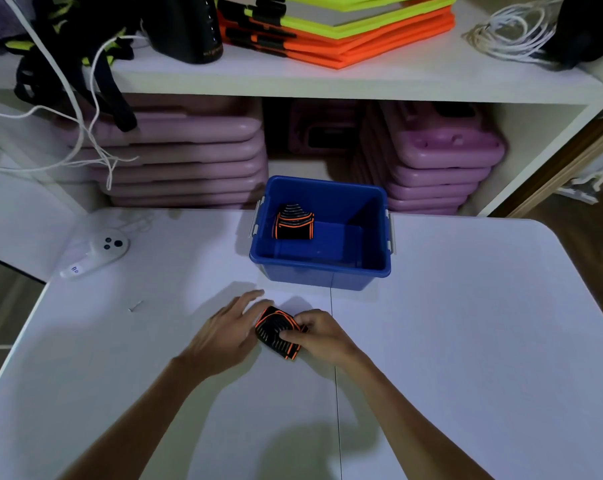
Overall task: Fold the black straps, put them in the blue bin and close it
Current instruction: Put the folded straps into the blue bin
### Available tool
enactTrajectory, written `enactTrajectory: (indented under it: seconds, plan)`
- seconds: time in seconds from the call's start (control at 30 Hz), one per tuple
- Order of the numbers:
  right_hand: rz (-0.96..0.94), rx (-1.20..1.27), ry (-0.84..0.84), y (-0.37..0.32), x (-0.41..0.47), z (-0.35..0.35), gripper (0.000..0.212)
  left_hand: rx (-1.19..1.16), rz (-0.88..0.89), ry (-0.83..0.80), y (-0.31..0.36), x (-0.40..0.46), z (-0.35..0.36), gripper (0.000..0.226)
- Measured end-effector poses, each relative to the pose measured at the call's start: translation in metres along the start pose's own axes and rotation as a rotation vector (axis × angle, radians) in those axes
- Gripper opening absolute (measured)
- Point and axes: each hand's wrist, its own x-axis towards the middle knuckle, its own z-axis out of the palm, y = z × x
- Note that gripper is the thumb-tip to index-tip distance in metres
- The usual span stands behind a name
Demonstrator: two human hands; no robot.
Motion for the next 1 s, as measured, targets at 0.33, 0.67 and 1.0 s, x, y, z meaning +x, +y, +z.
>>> enactTrajectory:
  seconds: [0.33, 0.67, 1.0]
  plan:
    - [-0.103, -0.082, 0.211, 0.001, -0.005, -0.008, 0.057, 0.069, 0.058, 0.046, 0.002, -0.01, 0.031, 0.063]
    - [0.109, -0.171, 0.08, 0.004, 0.004, -0.007, 0.059, 0.201, 0.179, -0.016, -0.005, 0.01, 0.026, 0.069]
    - [0.144, 0.105, 0.223, 0.012, -0.013, 0.008, 0.044, -0.251, -0.039, 0.029, 0.028, 0.015, 0.02, 0.044]
